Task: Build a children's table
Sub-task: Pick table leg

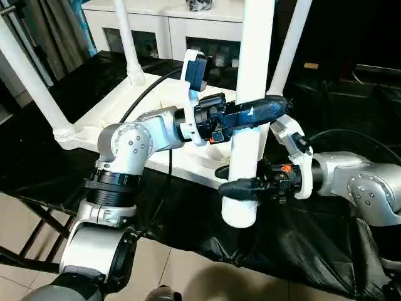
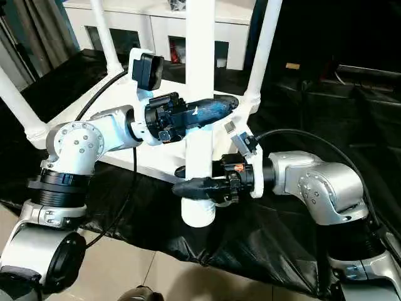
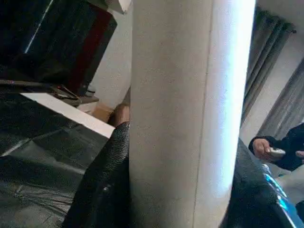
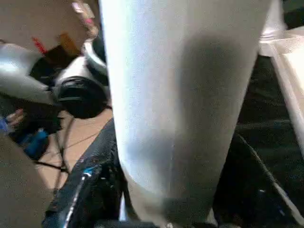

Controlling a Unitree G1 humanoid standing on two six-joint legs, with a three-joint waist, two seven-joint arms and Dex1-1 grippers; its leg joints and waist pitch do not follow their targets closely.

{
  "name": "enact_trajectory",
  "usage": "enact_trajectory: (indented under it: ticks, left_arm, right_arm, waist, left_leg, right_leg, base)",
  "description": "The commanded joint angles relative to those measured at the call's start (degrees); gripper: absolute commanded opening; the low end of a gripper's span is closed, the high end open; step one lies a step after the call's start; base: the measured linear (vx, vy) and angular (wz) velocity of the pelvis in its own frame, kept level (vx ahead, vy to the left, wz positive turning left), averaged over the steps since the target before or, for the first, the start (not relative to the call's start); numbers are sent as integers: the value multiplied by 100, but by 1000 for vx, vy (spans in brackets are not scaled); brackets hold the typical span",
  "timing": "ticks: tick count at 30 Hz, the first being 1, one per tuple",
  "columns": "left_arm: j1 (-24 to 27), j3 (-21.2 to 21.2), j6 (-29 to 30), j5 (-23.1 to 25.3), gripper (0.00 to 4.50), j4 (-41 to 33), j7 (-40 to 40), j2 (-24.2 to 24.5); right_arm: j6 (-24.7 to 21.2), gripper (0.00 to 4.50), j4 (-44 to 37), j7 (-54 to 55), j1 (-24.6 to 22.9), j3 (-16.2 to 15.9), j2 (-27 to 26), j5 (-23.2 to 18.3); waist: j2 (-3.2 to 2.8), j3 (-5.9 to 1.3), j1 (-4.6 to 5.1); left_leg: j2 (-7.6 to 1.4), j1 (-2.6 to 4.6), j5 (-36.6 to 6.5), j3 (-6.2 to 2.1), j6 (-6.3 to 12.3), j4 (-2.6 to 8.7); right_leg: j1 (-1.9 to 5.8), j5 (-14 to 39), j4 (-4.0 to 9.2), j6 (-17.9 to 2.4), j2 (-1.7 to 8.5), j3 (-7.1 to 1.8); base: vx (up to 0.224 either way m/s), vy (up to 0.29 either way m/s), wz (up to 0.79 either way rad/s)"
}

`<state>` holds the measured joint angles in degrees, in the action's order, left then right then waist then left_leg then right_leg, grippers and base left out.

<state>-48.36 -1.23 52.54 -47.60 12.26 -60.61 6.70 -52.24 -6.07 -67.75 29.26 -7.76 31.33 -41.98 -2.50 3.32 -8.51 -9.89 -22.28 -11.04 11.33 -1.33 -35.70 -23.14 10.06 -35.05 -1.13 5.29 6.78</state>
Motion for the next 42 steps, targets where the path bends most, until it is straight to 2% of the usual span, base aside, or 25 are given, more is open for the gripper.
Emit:
enact_trajectory:
  ticks: [1,7,12,14,16,18,19,20,21,23,25,26,27,29,30,31,33,34,35,37,38,39,40,41,42]
  left_arm:
    - [-198,-13,24,-101,261,-49,-11,-25]
    - [-157,-368,-355,-172,296,-2,255,-252]
    - [-282,-1109,-960,-443,296,256,881,-594]
    - [-430,-1388,-1402,-338,296,469,1244,-637]
    - [-502,-1470,-1668,-108,296,649,1431,-546]
    - [-498,-1405,-1812,120,296,731,1411,-426]
    - [-402,-1090,-2052,598,296,814,1185,-163]
    - [-394,-1063,-2071,635,296,816,1168,-146]
    - [-300,-788,-2224,939,296,829,948,24]
    - [-37,91,-2695,1733,296,936,293,502]
    - [123,830,-3309,2463,296,1191,-132,869]
    - [149,996,-3450,2629,296,1280,-215,949]
    - [206,1357,-3842,3021,296,1553,-405,1119]
    - [271,1728,-4331,3440,296,1875,-641,1289]
    - [290,1835,-4524,3591,296,1999,-739,1333]
    - [301,1897,-4630,3676,296,2101,-811,1356]
    - [298,1986,-4832,3843,296,2298,-870,1377]
    - [219,2190,-5410,4226,269,2871,-855,1403]
    - [219,2190,-5410,4226,269,2871,-855,1403]
    - [60,2472,-6081,4649,262,3487,-762,1445]
    - [60,2472,-6081,4649,245,3487,-762,1445]
    - [-16,2553,-6272,4765,245,3708,-713,1441]
    - [-78,2601,-6365,4806,218,3894,-768,1424]
    - [-139,2626,-6487,4850,218,4081,-821,1400]
    - [-221,2687,-6657,4981,211,4316,-790,1374]
  right_arm:
    - [121,210,32,133,22,29,-39,113]
    - [190,191,40,413,-57,170,-223,103]
    - [383,189,12,749,-212,423,-505,28]
    - [639,189,21,1177,-328,584,-670,210]
    - [866,189,57,1642,-403,781,-857,371]
    - [964,189,86,1945,-427,931,-986,432]
    - [1114,189,126,2417,-451,1186,-1198,538]
    - [1123,189,127,2443,-453,1199,-1208,546]
    - [1219,189,152,2697,-464,1297,-1291,650]
    - [1468,189,195,3222,-514,1454,-1442,894]
    - [1653,189,212,3556,-565,1534,-1523,1045]
    - [1699,189,214,3622,-578,1549,-1542,1078]
    - [1851,189,207,3779,-634,1564,-1571,1217]
    - [2078,189,191,3929,-717,1547,-1587,1434]
    - [2170,189,178,3979,-751,1535,-1602,1530]
    - [2318,189,167,3993,-798,1519,-1634,1616]
    - [2422,189,146,4094,-866,1464,-1635,1774]
    - [2399,189,57,4102,-1035,1296,-1531,1943]
    - [2399,189,57,4102,-1035,1296,-1531,1943]
    - [2303,188,-91,4004,-1253,1090,-1384,2041]
    - [2303,188,-91,4004,-1253,1090,-1384,2041]
    - [2320,188,-130,4014,-1319,1047,-1378,2054]
    - [2316,188,-163,4026,-1363,1043,-1397,2021]
    - [2339,188,-175,4036,-1394,1043,-1417,2012]
    - [2390,188,-182,4034,-1420,1036,-1423,2044]
  waist:
    - [119,-487,-16]
    - [118,-488,-12]
    - [119,-489,-23]
    - [104,-482,-10]
    - [118,-490,-5]
    - [110,-484,6]
    - [105,-479,18]
    - [69,-483,33]
    - [77,-485,49]
    - [8,-495,57]
    - [14,-494,77]
    - [10,-491,61]
    - [-28,-491,69]
    - [-30,-494,80]
    - [-15,-494,92]
    - [-45,-506,100]
    - [-47,-491,108]
    - [-40,-477,114]
    - [-30,-478,115]
    - [-68,-468,129]
    - [-47,-477,135]
    - [-46,-486,140]
    - [-71,-484,157]
    - [-104,-487,177]
    - [-85,-479,200]
  left_leg:
    - [-357,94,-372,-197,244,365]
    - [-356,89,-368,-197,270,363]
    - [-358,77,-414,-199,277,356]
    - [-356,92,-480,-210,246,371]
    - [-346,91,-494,-210,191,374]
    - [-345,104,-500,-211,161,388]
    - [-341,107,-448,-220,159,404]
    - [-335,104,-440,-221,146,404]
    - [-343,130,-492,-212,107,407]
    - [-365,155,-421,-226,23,428]
    - [-344,152,-443,-214,-15,436]
    - [-346,159,-461,-227,-24,442]
    - [-345,166,-516,-225,-66,447]
    - [-357,168,-650,-225,-159,461]
    - [-350,158,-679,-224,-187,465]
    - [-362,155,-712,-230,-226,465]
    - [-360,157,-843,-220,-214,465]
    - [-351,167,-952,-216,-206,471]
    - [-346,153,-993,-222,-185,473]
    - [-346,157,-1085,-231,-161,472]
    - [-348,156,-1116,-234,-162,476]
    - [-356,147,-1095,-237,-151,477]
    - [-361,148,-1103,-240,-138,474]
    - [-361,147,-1124,-246,-132,472]
    - [-350,139,-1134,-236,-105,470]
  right_leg:
    - [349,1239,395,-970,457,-365]
    - [359,1143,395,-1021,460,-362]
    - [362,1093,408,-1046,467,-355]
    - [347,1189,428,-965,456,-349]
    - [364,1233,421,-898,463,-347]
    - [339,1293,433,-813,455,-349]
    - [325,1319,441,-738,448,-355]
    - [320,1341,433,-705,448,-354]
    - [319,1369,440,-672,441,-350]
    - [285,1264,405,-635,440,-371]
    - [290,1171,399,-596,428,-382]
    - [283,1177,425,-574,443,-380]
    - [285,1161,430,-565,445,-383]
    - [297,1097,413,-585,462,-388]
    - [300,1055,418,-584,459,-387]
    - [323,922,365,-685,475,-388]
    - [310,968,404,-776,487,-388]
    - [311,1068,426,-773,473,-386]
    - [340,1131,426,-736,483,-389]
    - [332,1279,467,-674,476,-388]
    - [344,1275,452,-660,484,-393]
    - [352,1228,442,-687,494,-395]
    - [338,1198,443,-728,493,-390]
    - [342,1165,432,-788,498,-384]
    - [337,1165,458,-803,485,-381]
  base:
    - [0,0,0]
    - [0,0,0]
    - [0,0,0]
    - [0,0,0]
    - [0,0,0]
    - [0,0,0]
    - [0,0,0]
    - [0,0,0]
    - [0,0,0]
    - [0,0,0]
    - [0,0,0]
    - [0,0,0]
    - [0,0,0]
    - [0,0,0]
    - [0,0,0]
    - [0,0,0]
    - [0,0,0]
    - [0,0,0]
    - [0,0,0]
    - [0,0,0]
    - [0,0,0]
    - [0,0,0]
    - [0,0,0]
    - [0,0,0]
    - [0,0,0]
